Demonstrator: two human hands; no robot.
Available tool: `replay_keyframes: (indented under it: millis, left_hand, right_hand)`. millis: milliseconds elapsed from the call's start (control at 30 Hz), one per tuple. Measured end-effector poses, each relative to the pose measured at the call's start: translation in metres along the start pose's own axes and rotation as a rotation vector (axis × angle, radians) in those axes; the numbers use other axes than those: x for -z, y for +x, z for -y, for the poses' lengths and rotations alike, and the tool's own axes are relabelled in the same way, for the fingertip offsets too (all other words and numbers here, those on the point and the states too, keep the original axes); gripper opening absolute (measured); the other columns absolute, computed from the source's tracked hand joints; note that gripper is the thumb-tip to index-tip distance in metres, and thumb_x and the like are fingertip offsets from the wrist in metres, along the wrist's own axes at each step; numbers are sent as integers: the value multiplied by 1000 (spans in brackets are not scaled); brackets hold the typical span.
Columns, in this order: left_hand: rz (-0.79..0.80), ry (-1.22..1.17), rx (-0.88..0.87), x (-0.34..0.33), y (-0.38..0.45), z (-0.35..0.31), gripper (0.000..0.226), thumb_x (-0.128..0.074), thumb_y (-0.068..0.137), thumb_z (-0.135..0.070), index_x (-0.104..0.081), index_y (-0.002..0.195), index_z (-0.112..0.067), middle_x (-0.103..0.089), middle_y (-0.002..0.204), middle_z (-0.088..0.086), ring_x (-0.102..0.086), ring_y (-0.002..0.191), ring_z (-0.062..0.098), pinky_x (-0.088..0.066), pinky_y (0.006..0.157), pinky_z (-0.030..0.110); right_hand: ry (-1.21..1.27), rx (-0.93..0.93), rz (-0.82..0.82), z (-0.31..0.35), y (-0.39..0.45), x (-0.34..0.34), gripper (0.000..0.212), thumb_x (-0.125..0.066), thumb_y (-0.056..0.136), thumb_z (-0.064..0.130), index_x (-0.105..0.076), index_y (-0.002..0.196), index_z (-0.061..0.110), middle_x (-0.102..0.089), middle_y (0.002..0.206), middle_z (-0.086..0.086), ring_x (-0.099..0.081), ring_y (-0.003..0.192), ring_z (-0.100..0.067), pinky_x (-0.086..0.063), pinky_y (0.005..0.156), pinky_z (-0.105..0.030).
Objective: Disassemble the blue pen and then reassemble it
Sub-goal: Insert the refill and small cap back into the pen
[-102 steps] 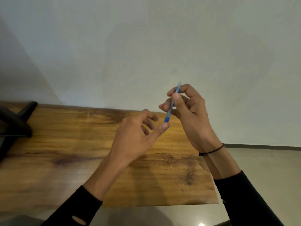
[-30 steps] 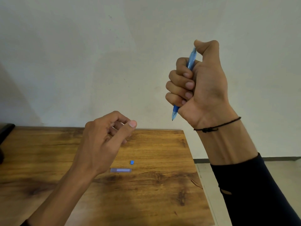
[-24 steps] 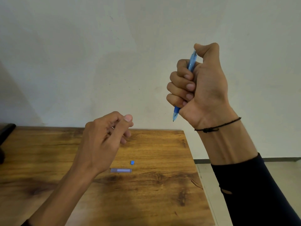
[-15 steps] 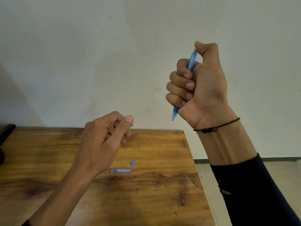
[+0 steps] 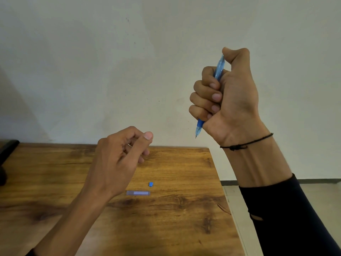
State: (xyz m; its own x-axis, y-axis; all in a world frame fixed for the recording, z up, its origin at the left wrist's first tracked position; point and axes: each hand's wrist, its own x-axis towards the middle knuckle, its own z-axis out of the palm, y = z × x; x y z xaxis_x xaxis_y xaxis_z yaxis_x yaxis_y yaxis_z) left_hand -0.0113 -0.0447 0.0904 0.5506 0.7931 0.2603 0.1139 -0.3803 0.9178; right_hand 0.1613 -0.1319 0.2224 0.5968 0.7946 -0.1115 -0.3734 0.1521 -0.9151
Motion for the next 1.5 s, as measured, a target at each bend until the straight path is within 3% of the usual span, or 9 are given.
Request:
replay_keyframes:
  millis: [367, 500, 600, 733, 867, 967, 1167, 1367, 1500]
  left_hand:
    - [23, 3, 4, 0, -1, 1, 39, -61, 83, -67, -78, 86, -31, -80, 76, -5, -77, 64, 14, -66, 68, 53]
    - [40, 25, 22, 0, -2, 1, 34, -65, 78, -65, -77, 91, -37, -81, 78, -9, -77, 67, 16, -66, 69, 54]
    - [37, 26, 55, 1, -1, 3, 33, -67, 75, -62, -78, 86, -34, -80, 75, -8, -77, 67, 18, -66, 71, 53]
    - [26, 68, 110, 0, 1, 7, 17, -74, 77, -48, -78, 83, -32, -78, 71, -8, -76, 65, 17, -67, 73, 50]
    - [29, 168, 142, -1, 5, 16, 17, -73, 88, -47, -78, 83, -32, -79, 74, -10, -78, 67, 14, -67, 75, 47]
    - [91, 301, 158, -3, 8, 30, 16, -71, 98, -41, -77, 86, -33, -80, 77, -13, -77, 69, 9, -66, 74, 40]
    - [193, 476, 184, -3, 7, 47, 13, -72, 97, -47, -76, 89, -37, -74, 81, -24, -64, 62, -8, -43, 60, 23]
    - [177, 456, 199, -1, 9, 50, 16, -71, 97, -48, -77, 90, -35, -75, 78, -22, -68, 70, -4, -49, 63, 27]
    - [176, 427, 210, 1, 10, 51, 17, -71, 98, -47, -78, 92, -32, -79, 80, -18, -74, 78, 3, -59, 74, 30]
  right_hand:
    - [37, 5, 23, -2, 6, 7, 61, -39, 105, 58, -34, 57, 19, -25, 46, 6, -16, 39, -10, -15, 42, -23]
    - [17, -2, -8, -7, 12, 11, 53, -40, 109, 53, -46, 71, 17, -33, 50, 5, -24, 40, -9, -21, 41, -23]
    - [-84, -15, -59, -17, 20, 20, 29, -43, 114, 32, -55, 95, 13, -49, 70, -3, -43, 54, -12, -39, 44, -23]
    - [-426, -24, -163, -49, 35, 45, 21, -59, 108, 20, -71, 106, 3, -60, 105, -8, -58, 90, -20, -64, 65, -31]
    - [-801, -60, -272, -100, 51, 81, 19, -75, 98, 23, -78, 102, 5, -75, 96, -10, -68, 80, -20, -56, 63, -31]
    - [-999, -120, -286, -140, 55, 104, 18, -81, 94, 24, -75, 97, 7, -77, 96, -17, -74, 80, -25, -65, 73, -41]
    - [-1191, -214, -202, -194, 62, 127, 22, -82, 93, 22, -61, 86, 17, -73, 88, -10, -76, 86, -32, -66, 84, -51]
    - [-1229, -290, -184, -215, 68, 136, 29, -84, 90, 24, -56, 85, 21, -71, 87, -7, -75, 79, -27, -67, 79, -49]
    - [-1406, -282, -140, -216, 69, 133, 33, -81, 91, 40, -55, 87, 21, -73, 87, -9, -71, 77, -24, -57, 62, -37]
